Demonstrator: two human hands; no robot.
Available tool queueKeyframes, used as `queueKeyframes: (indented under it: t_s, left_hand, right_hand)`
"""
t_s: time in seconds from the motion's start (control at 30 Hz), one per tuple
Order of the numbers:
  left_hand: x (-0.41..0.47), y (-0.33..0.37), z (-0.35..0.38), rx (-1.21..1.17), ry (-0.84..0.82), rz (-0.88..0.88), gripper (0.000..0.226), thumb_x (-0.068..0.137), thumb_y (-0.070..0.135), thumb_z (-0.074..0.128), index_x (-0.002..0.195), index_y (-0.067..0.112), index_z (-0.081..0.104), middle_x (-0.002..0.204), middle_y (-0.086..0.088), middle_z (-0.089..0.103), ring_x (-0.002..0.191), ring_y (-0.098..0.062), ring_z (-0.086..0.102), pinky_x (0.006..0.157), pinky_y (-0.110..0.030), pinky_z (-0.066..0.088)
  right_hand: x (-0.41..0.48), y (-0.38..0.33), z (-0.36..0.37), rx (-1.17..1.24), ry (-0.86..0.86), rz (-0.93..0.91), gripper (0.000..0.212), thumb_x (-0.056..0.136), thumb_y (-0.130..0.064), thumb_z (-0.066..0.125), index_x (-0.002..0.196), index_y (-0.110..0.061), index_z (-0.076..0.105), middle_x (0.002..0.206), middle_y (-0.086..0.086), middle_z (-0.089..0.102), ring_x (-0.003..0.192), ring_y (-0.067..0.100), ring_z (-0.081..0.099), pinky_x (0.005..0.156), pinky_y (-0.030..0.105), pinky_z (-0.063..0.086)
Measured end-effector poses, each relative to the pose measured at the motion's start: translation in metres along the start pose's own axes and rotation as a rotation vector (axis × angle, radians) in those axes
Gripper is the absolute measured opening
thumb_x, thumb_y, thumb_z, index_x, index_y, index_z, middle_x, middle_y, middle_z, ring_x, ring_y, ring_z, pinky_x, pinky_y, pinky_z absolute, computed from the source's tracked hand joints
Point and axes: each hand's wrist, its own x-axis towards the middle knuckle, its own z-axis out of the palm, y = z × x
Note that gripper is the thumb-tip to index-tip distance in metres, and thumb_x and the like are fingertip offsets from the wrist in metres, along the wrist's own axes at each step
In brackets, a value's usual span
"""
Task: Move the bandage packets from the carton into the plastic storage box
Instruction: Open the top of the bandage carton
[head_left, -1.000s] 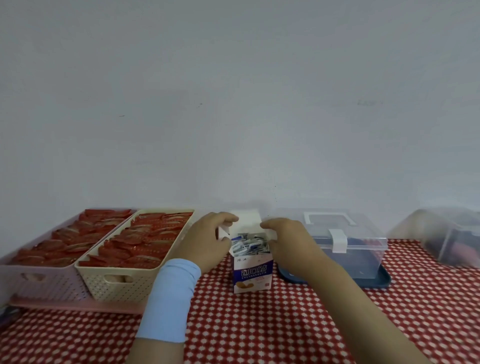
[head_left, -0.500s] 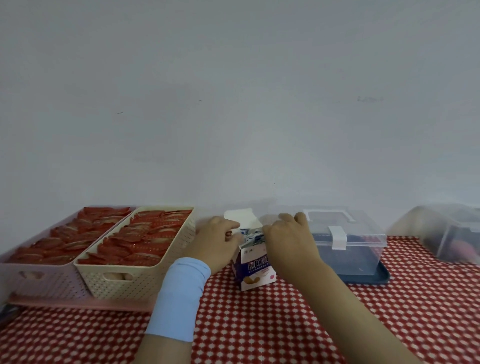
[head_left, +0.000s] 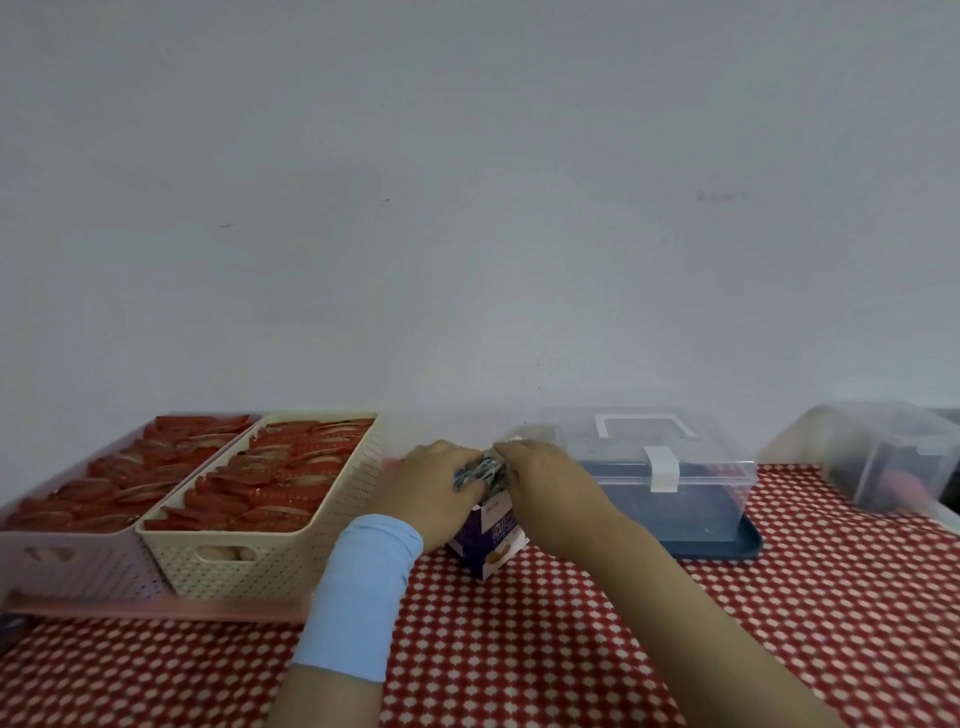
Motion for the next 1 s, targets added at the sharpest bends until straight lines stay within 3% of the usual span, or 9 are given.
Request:
queueKeyframes:
  t_s: [0.13, 0.2, 0.3, 0.4, 0.5, 0.57, 0.73, 0.83, 1.0]
  left_hand:
    - [-0.001, 0.015, -0.007, 0.127, 0.097, 0.025, 0.040, 0.101, 0.041, 0.044, 0.138, 0.032, 0.052, 0.147, 0.008, 0.048, 0.131, -0.016, 0.045, 0.111, -0.037, 0.036]
    - [-0.004, 0.030, -0.011, 0.139, 0.161, 0.057, 0.040, 0.102, 0.041, 0.042, 0.140, 0.032, 0.050, 0.152, 0.011, 0.042, 0.136, -0.014, 0.040, 0.113, -0.033, 0.031]
    - [0.001, 0.057, -0.010, -0.053, 0.176, 0.130, 0.039, 0.101, 0.035, 0.047, 0.139, 0.027, 0.053, 0.147, 0.010, 0.047, 0.132, -0.010, 0.042, 0.109, -0.025, 0.028]
    - [0.018, 0.092, -0.001, -0.045, 0.103, 0.210, 0.042, 0.099, 0.034, 0.053, 0.140, 0.023, 0.052, 0.145, 0.007, 0.049, 0.131, -0.012, 0.045, 0.108, -0.023, 0.029]
    - [0.038, 0.123, 0.012, 0.003, -0.033, 0.243, 0.051, 0.095, 0.034, 0.060, 0.143, 0.024, 0.047, 0.149, 0.005, 0.045, 0.134, -0.014, 0.041, 0.113, -0.030, 0.032]
    - [0.050, 0.133, 0.023, 0.074, -0.111, 0.236, 0.059, 0.092, 0.035, 0.064, 0.146, 0.024, 0.044, 0.151, 0.004, 0.040, 0.137, -0.016, 0.038, 0.114, -0.033, 0.032]
    - [0.060, 0.135, 0.039, 0.148, -0.125, 0.192, 0.068, 0.084, 0.038, 0.073, 0.144, 0.024, 0.046, 0.143, 0.003, 0.046, 0.128, -0.018, 0.046, 0.107, -0.033, 0.040]
    - [0.061, 0.132, 0.043, 0.144, -0.076, 0.202, 0.062, 0.085, 0.035, 0.074, 0.141, 0.024, 0.051, 0.140, 0.003, 0.049, 0.126, -0.019, 0.049, 0.105, -0.032, 0.041]
    - [0.059, 0.130, 0.047, 0.115, -0.027, 0.223, 0.057, 0.083, 0.030, 0.075, 0.136, 0.025, 0.055, 0.138, 0.004, 0.052, 0.124, -0.017, 0.051, 0.104, -0.031, 0.042]
  right_hand:
    - [-0.011, 0.008, -0.038, 0.111, 0.127, -0.055, 0.042, 0.104, -0.013, 0.045, 0.144, -0.022, 0.051, 0.154, -0.001, 0.042, 0.143, 0.017, 0.033, 0.115, 0.024, 0.024]
    - [-0.019, 0.022, -0.063, 0.180, 0.165, -0.036, 0.037, 0.103, -0.014, 0.048, 0.136, -0.026, 0.059, 0.147, -0.006, 0.050, 0.137, 0.012, 0.040, 0.110, 0.020, 0.026]
    - [-0.031, 0.057, -0.090, -0.017, 0.163, 0.019, 0.033, 0.099, -0.024, 0.056, 0.131, -0.031, 0.062, 0.142, -0.009, 0.055, 0.131, 0.013, 0.046, 0.110, 0.028, 0.034]
    - [-0.045, 0.090, -0.101, -0.253, 0.036, 0.100, 0.049, 0.089, -0.041, 0.067, 0.136, -0.034, 0.055, 0.144, -0.007, 0.052, 0.129, 0.016, 0.047, 0.110, 0.037, 0.038]
    - [-0.053, 0.112, -0.100, -0.336, -0.024, 0.124, 0.072, 0.076, -0.052, 0.077, 0.140, -0.034, 0.048, 0.139, -0.005, 0.049, 0.124, 0.018, 0.047, 0.105, 0.036, 0.039]
    - [-0.053, 0.123, -0.094, -0.376, -0.011, 0.111, 0.075, 0.072, -0.052, 0.081, 0.137, -0.034, 0.048, 0.133, -0.005, 0.050, 0.119, 0.017, 0.049, 0.101, 0.034, 0.041]
    - [-0.053, 0.131, -0.089, -0.478, 0.069, 0.021, 0.053, 0.082, -0.049, 0.070, 0.128, -0.030, 0.054, 0.119, -0.005, 0.056, 0.100, 0.016, 0.056, 0.080, 0.031, 0.048]
    - [-0.053, 0.125, -0.089, -0.570, 0.037, -0.029, 0.043, 0.083, -0.042, 0.064, 0.119, -0.021, 0.054, 0.108, 0.000, 0.057, 0.083, 0.020, 0.058, 0.063, 0.030, 0.041]
    - [-0.049, 0.115, -0.093, -0.587, 0.072, -0.012, 0.025, 0.090, -0.039, 0.051, 0.098, -0.016, 0.058, 0.092, 0.000, 0.061, 0.065, 0.018, 0.048, 0.060, 0.030, 0.035]
